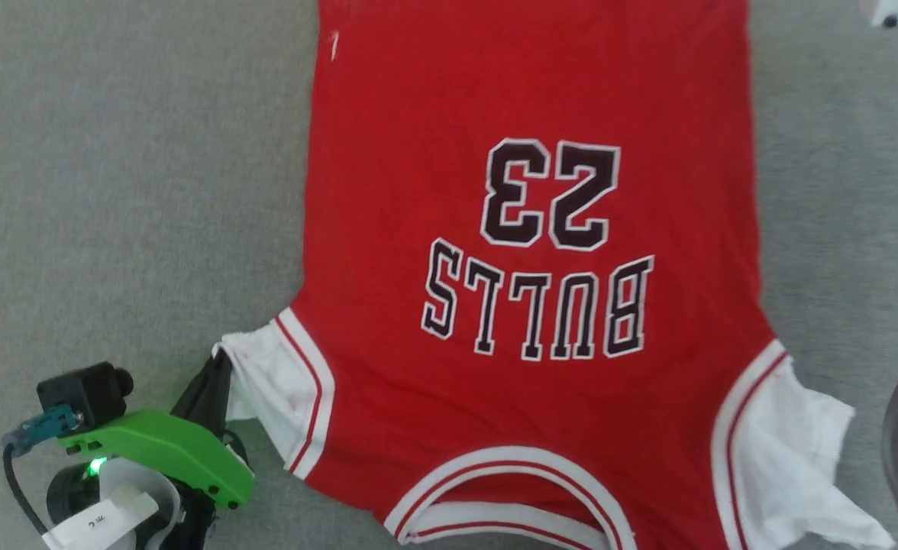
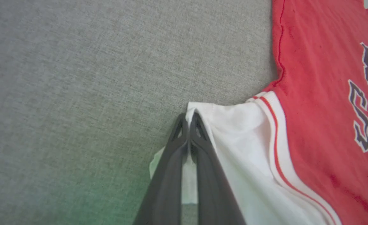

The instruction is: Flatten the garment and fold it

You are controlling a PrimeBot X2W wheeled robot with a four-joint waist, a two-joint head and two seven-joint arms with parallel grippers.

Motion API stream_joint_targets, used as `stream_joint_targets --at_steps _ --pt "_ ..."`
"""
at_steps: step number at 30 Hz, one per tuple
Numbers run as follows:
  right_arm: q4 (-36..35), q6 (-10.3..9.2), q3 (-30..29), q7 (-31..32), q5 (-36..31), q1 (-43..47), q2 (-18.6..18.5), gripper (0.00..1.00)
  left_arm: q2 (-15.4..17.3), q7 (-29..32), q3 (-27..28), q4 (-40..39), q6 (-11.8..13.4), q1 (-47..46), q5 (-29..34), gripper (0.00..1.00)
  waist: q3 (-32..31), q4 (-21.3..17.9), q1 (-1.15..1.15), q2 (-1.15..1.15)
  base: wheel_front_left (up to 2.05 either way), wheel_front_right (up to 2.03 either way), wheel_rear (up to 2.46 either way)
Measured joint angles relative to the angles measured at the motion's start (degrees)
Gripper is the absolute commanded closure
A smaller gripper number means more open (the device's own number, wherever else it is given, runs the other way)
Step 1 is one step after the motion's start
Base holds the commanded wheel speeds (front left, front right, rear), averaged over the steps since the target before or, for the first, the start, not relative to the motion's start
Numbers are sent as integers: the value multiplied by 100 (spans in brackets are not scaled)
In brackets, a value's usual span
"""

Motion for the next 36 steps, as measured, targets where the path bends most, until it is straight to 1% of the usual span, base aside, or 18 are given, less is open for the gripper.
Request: stream_joint_targets --at_steps 4,6,13,18,19,20,25,28,31,36 --pt "213 0 87 836 -321 -402 -126 0 -46 -79 -19 -232 -90 -113 -8 100 437 239 0 0 0 0 0" --pt "235 0 233 1100 -443 -487 -183 0 -60 -101 -26 -356 -101 -157 -8 100 618 353 0 0 0 0 0" --pt "297 0 624 1807 -571 -572 -312 0 -80 -144 -89 -610 -188 -228 -8 100 1159 713 0 0 0 0 0" --pt "42 -2 598 2237 -536 -708 -367 0 -82 -177 -98 -662 -215 -297 -8 100 1383 870 -1 0 0 0 0" --pt "-27 -2 569 2299 -521 -710 -371 65 -81 -179 -99 -662 -230 -305 -8 100 1413 888 -1 0 0 0 0" --pt "-98 -1 517 2368 -500 -710 -365 100 -81 -194 -102 -665 -240 -313 -8 100 1433 901 -1 0 0 0 0" --pt "-312 -1 404 2429 -378 -621 -200 100 -73 -193 -103 -624 -245 -324 -8 100 1389 857 0 0 0 0 0" --pt "-399 -1 436 2314 -274 -485 -216 100 -31 -191 -99 -538 -244 -324 -7 100 1273 785 0 0 0 0 0" --pt "-504 -1 471 2030 -18 -407 -235 100 -1 -162 -103 -437 -227 -326 1 100 1113 711 0 0 0 0 0" --pt "-921 0 782 1730 611 -73 -642 100 63 -32 -168 -232 -124 -314 54 100 668 546 0 0 0 0 0"
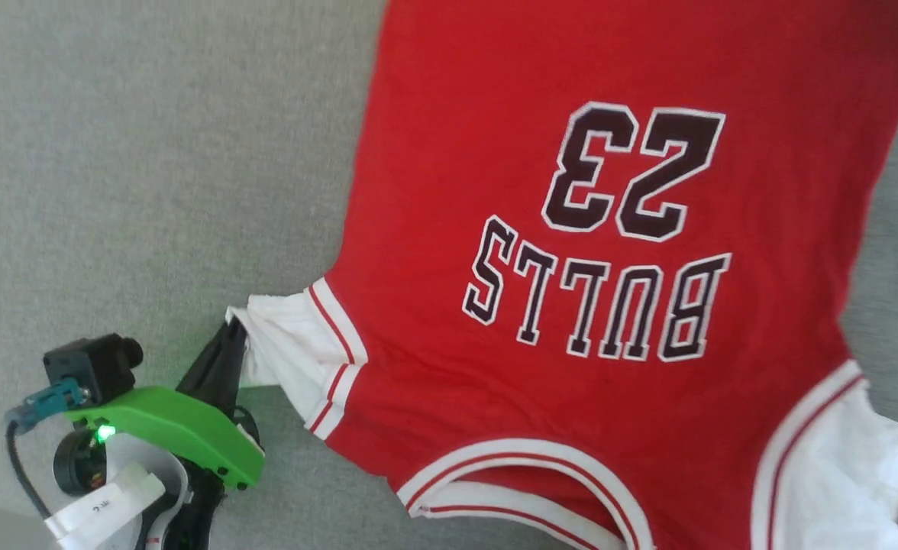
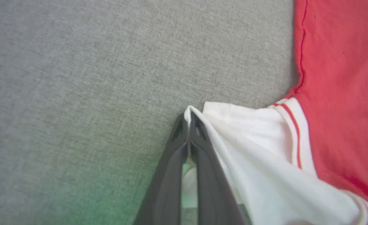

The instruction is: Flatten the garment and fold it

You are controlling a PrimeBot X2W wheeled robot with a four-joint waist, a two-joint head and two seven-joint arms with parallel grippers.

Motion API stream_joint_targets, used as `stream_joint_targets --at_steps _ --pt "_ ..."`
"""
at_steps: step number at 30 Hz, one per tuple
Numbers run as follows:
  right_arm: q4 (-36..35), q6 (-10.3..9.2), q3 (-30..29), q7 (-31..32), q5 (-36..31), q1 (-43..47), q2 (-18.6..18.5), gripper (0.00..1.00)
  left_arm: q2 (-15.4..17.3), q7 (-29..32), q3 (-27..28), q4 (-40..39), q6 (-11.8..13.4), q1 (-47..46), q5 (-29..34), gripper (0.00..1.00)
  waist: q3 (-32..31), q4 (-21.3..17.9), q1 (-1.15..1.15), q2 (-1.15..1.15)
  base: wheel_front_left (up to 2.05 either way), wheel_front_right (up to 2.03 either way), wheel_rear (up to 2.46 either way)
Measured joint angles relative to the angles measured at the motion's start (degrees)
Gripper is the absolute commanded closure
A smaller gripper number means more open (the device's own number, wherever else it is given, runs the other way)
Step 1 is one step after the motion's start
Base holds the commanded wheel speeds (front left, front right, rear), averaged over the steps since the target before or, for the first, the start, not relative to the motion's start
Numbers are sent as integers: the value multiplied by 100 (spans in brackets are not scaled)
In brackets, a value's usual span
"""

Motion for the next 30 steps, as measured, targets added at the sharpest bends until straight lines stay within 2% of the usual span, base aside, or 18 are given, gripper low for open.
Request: stream_joint_targets --at_steps 5,9,12,17,22,27,29,30 --pt "-870 0 177 99 788 1124 -587 100 30 151 -79 169 133 169 40 100 -559 -222 -1 0 0 0 0" --pt "-1621 0 149 285 1307 2301 -808 100 38 202 -109 243 232 370 40 100 -980 -443 -1 0 0 0 0" --pt "-2147 0 37 397 1562 3439 -817 100 42 249 -155 279 292 496 40 100 -1308 -670 -1 0 0 0 0" --pt "-2573 0 -108 330 1826 5063 -517 100 35 289 -187 346 392 615 40 100 -1712 -1063 -1 0 0 0 0" --pt "-2493 0 -104 127 1933 6419 9 100 23 301 -218 416 410 638 34 100 -2098 -1346 -1 0 0 0 0" --pt "-2262 0 88 25 2031 7136 428 100 18 301 -215 478 434 696 22 100 -2376 -1512 -2 0 0 0 0" --pt "-2242 0 34 -226 2033 7173 508 100 13 301 -219 494 434 714 9 100 -2462 -1558 -1 0 0 0 0" --pt "-2263 0 -20 -368 2001 7159 520 88 12 301 -218 504 434 726 3 100 -2499 -1575 -1 0 0 0 0"
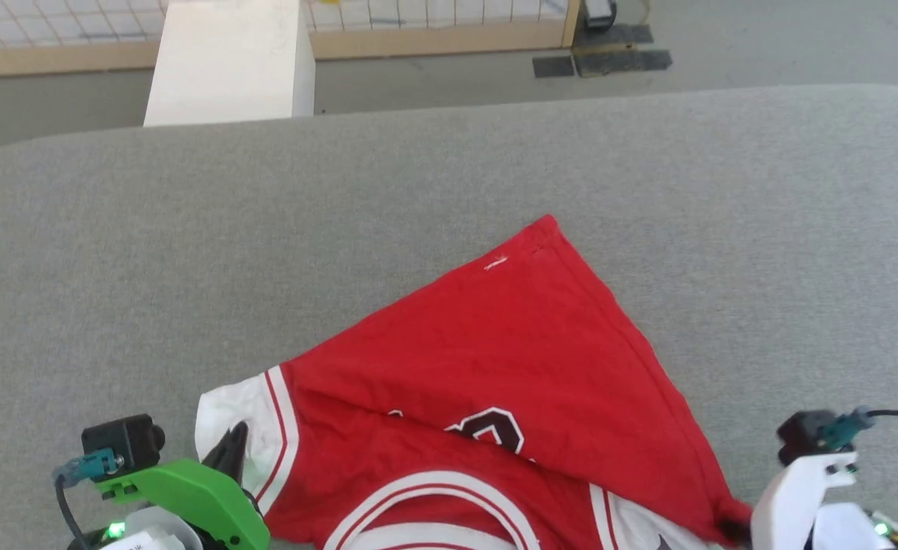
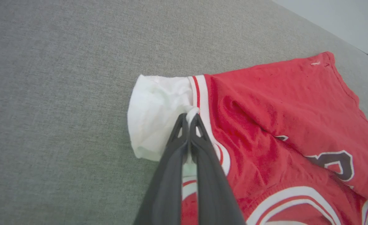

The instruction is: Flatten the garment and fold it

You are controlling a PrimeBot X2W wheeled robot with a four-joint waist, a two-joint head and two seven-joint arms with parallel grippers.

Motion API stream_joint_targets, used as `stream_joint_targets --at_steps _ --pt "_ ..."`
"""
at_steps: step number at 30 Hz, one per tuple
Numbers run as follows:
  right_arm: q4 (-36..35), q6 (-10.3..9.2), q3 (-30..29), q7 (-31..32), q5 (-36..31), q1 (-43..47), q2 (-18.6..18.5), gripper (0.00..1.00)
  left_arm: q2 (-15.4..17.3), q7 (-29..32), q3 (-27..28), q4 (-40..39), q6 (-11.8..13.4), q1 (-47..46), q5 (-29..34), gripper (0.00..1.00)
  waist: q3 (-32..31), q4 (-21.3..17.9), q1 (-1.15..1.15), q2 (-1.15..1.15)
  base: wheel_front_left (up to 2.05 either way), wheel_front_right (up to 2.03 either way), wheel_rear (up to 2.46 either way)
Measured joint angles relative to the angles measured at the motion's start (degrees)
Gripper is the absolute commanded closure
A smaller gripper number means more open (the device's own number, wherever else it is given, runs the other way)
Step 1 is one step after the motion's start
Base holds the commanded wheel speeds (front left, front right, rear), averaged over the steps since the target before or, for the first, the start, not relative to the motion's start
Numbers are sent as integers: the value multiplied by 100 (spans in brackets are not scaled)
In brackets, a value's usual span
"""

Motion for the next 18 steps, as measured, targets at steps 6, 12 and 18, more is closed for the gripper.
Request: stream_joint_targets --at_steps 6,12,18 --pt "-368 0 -413 -1338 177 -469 102 0 -11 -1 -21 73 2 26 -5 100 -167 -4 0 0 0 0 0" --pt "-445 0 -399 -2746 260 -1449 107 0 -8 40 -40 76 1 26 -21 100 -202 98 0 0 0 0 0" --pt "412 0 97 -2846 -93 -2640 103 0 -1 49 -76 48 -40 -10 -21 100 24 212 0 0 0 0 0"
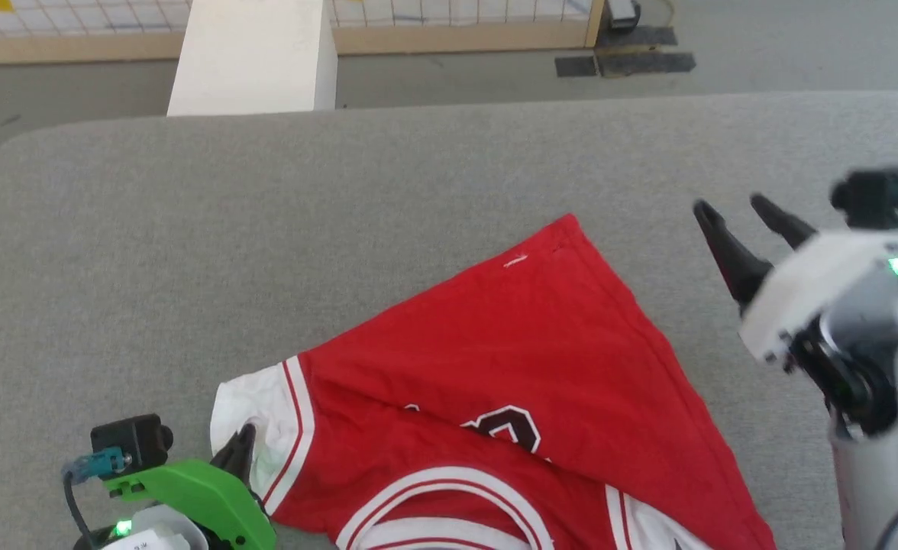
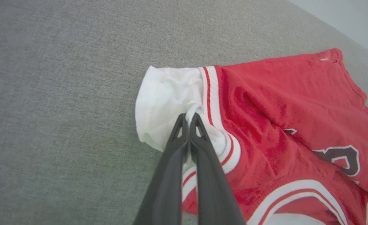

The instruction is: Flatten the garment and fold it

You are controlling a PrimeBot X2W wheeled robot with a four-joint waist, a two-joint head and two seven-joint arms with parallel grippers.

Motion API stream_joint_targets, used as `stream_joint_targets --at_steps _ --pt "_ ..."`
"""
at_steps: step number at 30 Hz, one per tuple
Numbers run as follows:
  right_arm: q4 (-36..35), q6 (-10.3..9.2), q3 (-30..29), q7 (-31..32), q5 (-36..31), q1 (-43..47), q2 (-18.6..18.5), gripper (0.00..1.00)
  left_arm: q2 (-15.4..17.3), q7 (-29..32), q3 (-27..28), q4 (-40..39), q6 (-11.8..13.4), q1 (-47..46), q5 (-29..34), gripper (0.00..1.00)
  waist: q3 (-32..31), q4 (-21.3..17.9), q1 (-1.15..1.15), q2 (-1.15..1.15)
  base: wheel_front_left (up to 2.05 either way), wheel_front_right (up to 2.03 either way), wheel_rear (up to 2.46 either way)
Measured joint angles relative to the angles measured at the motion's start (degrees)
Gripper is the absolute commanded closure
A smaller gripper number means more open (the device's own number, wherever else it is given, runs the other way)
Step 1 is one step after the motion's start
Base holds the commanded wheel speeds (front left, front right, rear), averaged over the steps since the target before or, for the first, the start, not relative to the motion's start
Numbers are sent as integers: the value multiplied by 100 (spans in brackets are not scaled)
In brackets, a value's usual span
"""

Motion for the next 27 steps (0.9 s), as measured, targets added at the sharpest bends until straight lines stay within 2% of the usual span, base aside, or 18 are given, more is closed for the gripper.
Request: stream_joint_targets --at_steps 3,8,13,14,20,24,25,26,27 --pt "636 0 285 332 -304 -681 0 0 -3 -1 -9 -1 -59 -125 -1 100 179 103 0 0 0 0 0" --pt "1666 0 771 1252 -953 -1653 -51 0 -26 -16 -26 31 -168 -321 -16 100 537 339 0 0 0 0 0" --pt "2368 0 1258 1952 -1538 -2416 -165 0 -105 -102 -63 115 -270 -505 -46 100 923 585 0 0 0 0 0" --pt "2616 1 1483 2288 -1702 -2641 -201 0 -148 -133 -77 155 -318 -586 -51 100 1089 688 0 0 0 0 0" --pt "3044 0 1971 2939 -1728 -2941 -266 0 -236 -263 -109 253 -460 -790 -79 100 1503 950 0 0 0 0 0" --pt "3054 0 2037 3252 -1503 -3147 -367 0 -291 -312 -113 301 -516 -873 -103 100 1673 1099 0 0 0 0 0" --pt "3042 0 2014 3278 -1452 -3161 -388 23 -299 -320 -114 309 -516 -879 -105 100 1696 1123 0 0 0 0 0" --pt "3027 0 1983 3290 -1417 -3165 -411 76 -305 -339 -113 321 -517 -887 -110 100 1715 1145 0 0 0 0 0" --pt "3021 0 1945 3319 -1355 -3160 -416 100 -308 -360 -115 338 -519 -892 -118 100 1717 1155 0 0 0 0 0"
